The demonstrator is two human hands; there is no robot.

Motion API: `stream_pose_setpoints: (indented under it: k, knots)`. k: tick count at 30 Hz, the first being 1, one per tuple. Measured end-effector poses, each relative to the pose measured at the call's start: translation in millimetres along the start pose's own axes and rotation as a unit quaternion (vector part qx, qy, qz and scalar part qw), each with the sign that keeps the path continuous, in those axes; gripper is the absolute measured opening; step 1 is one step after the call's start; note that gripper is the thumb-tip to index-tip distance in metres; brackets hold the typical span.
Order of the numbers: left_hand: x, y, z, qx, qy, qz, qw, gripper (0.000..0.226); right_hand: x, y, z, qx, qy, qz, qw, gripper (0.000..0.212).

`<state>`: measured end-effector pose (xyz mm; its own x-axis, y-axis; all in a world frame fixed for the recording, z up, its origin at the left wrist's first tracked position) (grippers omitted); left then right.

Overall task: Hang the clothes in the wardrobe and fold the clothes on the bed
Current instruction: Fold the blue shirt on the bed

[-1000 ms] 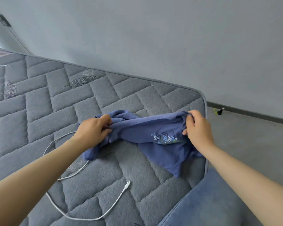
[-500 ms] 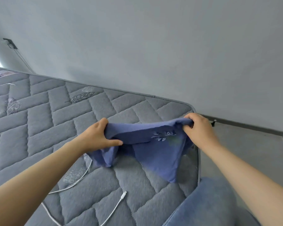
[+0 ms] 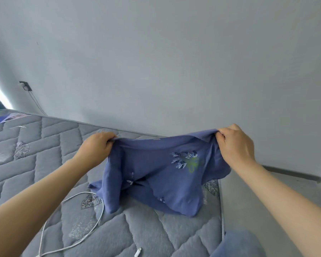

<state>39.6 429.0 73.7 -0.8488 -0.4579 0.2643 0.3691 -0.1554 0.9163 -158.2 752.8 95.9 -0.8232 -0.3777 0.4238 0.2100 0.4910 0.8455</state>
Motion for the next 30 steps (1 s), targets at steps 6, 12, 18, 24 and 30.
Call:
stream_pose_setpoints:
  k: [6,12,18,24,30]
  knots:
    - [33,50,24,-0.067,0.114,0.038,0.991,0.029,28,36,-20,0.324,-0.183,-0.058,0.926,0.028]
    - [43,91,71,-0.525,0.234,0.18,0.798,0.024,34,80,-67,0.532,-0.096,0.143,0.829,0.031]
    - [26,132,108,-0.529,0.09,0.351,0.767,0.035,22,117,-90,0.364,0.062,0.282,0.885,0.038]
    - [1,168,122,-0.333,-0.105,0.508,0.787,0.046,10,157,-106,0.193,0.243,0.324,0.894,0.07]
    - [-16,192,125,-0.204,-0.189,0.567,0.775,0.045,-6,203,-124,0.084,0.307,0.412,0.854,0.076]
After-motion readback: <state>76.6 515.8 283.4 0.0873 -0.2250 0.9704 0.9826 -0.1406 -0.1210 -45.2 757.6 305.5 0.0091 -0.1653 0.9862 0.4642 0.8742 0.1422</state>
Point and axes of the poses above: each hand's wrist, its own x-axis towards the middle knuckle, its own y-axis out of the back of the hand, z = x × y, the point moved 2 cm from there along x, towards the middle knuckle, and after that the axes turned 2 degrees about x, right-handed, at the moved point
